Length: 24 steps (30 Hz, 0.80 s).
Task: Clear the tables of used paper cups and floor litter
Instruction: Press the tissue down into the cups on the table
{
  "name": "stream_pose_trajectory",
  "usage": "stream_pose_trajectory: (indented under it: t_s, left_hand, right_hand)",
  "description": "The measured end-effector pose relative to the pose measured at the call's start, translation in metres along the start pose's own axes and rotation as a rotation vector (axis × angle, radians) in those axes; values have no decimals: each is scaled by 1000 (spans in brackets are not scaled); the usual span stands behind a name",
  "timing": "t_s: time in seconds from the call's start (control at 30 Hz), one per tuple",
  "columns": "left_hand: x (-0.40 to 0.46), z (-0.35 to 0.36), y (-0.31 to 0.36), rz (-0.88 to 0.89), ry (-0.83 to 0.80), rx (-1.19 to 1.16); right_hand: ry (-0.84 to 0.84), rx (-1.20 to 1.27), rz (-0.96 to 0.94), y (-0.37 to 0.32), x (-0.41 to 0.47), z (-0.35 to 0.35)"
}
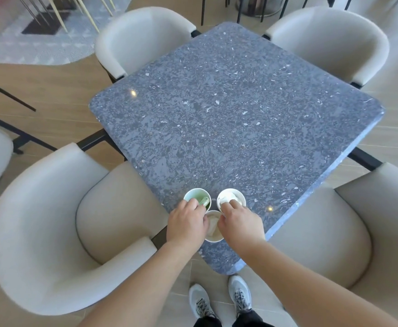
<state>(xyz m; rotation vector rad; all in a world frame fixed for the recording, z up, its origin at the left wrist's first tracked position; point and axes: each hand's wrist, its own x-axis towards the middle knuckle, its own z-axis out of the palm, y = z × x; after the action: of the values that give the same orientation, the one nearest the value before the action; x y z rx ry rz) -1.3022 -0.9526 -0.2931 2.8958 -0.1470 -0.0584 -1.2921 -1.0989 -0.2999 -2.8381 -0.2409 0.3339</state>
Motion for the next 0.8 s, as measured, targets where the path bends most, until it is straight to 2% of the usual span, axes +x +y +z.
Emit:
stream_pose_trajectory:
  t_s: [0.3,0.7,0.8]
  left_hand:
    - [-16,-28,15,-51,93,-44]
    - [-58,-64,39,-401,208,17]
    - [-78,-75,44,-435,204,64]
  right_hand:
    - [113,5,-93,-6,-7,-25]
    - [274,37,-439,-22,-26,-64]
    - [298,52,-541,-30,-34,-64]
